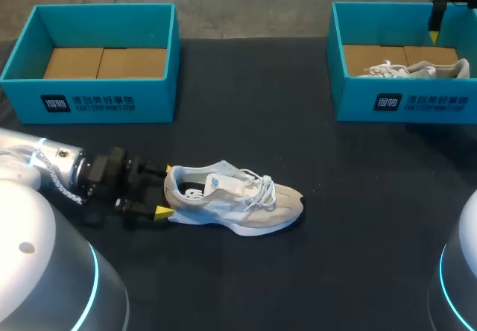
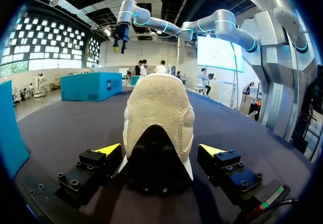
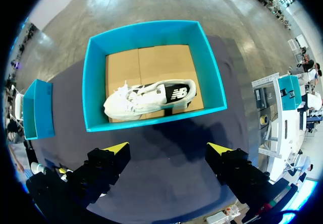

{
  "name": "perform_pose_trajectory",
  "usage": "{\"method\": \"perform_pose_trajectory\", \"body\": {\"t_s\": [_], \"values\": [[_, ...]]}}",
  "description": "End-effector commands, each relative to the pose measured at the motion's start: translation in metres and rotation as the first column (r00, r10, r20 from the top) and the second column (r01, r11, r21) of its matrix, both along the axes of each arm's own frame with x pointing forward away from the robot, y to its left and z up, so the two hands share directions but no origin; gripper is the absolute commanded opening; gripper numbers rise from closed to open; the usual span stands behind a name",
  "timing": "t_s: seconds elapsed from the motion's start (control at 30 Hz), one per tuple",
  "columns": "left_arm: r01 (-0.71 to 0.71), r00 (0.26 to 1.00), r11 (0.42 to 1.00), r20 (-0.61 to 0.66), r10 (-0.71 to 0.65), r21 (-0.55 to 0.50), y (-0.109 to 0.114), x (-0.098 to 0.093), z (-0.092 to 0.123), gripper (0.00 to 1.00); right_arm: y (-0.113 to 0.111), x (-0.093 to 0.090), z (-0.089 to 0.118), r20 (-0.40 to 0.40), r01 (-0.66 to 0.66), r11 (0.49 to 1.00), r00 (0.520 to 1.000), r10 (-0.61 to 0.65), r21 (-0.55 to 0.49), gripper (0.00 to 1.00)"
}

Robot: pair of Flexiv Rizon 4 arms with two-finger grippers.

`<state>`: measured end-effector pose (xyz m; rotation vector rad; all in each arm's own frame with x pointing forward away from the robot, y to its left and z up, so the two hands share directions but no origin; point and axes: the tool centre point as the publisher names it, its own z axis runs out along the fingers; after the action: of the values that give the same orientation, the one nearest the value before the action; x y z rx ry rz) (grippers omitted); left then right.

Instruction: Take the shoe out of the shoebox, open the shoe tongue, remove and reinsert the insole, then place the shoe into the shoebox

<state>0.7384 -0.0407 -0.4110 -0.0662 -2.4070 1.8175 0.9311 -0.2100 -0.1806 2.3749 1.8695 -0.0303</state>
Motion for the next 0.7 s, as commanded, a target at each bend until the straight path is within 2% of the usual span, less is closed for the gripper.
{"method": "perform_pose_trajectory", "body": {"t_s": [0.03, 0.7], "values": [[0.000, 1.000, 1.000, 0.000, 0.000, 0.006, -0.008, 0.001, -0.003, 1.00, 0.000, 0.000, 0.000, 0.000, 0.000, 1.000, 1.000, 0.000, -0.001, 1.00], [0.012, 1.000, 1.000, -0.013, -0.012, 0.007, -0.031, -0.002, -0.009, 1.00, 0.000, 0.000, 0.000, 0.000, 0.000, 1.000, 1.000, 0.000, -0.001, 1.00]]}}
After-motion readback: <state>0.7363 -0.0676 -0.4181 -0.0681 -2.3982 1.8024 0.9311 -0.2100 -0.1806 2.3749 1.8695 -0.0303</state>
